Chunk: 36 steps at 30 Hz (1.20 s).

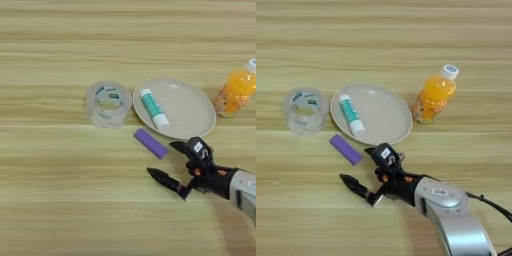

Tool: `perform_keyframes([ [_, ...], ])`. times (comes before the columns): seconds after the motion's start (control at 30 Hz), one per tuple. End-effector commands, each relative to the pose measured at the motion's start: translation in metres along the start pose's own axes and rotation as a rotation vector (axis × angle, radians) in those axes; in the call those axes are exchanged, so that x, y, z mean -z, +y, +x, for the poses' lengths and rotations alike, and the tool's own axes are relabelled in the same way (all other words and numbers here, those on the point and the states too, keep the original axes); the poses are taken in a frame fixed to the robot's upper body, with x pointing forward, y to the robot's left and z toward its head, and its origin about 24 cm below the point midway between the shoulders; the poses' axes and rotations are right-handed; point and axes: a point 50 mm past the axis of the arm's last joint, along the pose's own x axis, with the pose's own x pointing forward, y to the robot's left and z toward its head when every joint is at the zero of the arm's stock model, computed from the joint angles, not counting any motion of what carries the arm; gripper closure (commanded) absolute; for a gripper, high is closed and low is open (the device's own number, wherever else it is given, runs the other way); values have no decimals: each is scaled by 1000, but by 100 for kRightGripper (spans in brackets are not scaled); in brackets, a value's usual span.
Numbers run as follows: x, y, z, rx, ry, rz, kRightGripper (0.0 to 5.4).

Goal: Move the objects on the table

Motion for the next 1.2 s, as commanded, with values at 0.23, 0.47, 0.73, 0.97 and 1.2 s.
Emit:
perform_keyframes([
  [0.23, -19, -10, -1, 45, -52, -86, 2],
  [0.47, -20, -9, 3, 40, -58, -77, 2],
  [0.73, -20, -9, 8, 40, -62, -72, 2],
  [0.97, -22, -9, 12, 40, -70, -64, 2],
  [1.2, -22, -8, 15, 40, -76, -50, 2],
])
